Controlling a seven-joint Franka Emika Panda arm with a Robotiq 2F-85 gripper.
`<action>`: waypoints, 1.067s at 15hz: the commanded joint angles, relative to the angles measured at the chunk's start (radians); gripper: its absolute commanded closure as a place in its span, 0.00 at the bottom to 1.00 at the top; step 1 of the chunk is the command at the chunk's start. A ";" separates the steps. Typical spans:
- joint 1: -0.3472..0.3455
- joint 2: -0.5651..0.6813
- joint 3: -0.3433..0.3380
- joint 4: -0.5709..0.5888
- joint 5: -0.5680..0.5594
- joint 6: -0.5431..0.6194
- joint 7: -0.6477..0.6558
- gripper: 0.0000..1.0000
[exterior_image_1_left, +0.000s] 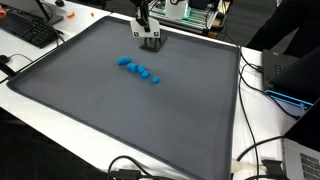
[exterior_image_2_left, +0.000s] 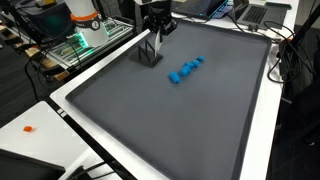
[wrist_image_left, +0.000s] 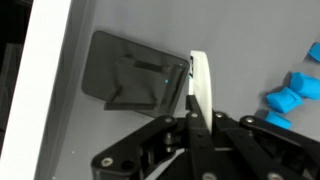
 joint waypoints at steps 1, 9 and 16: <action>-0.011 -0.035 0.016 -0.082 0.073 0.047 0.048 0.99; -0.009 -0.026 0.025 -0.174 0.038 0.222 0.096 0.99; -0.011 -0.019 0.025 -0.232 0.066 0.338 0.123 0.99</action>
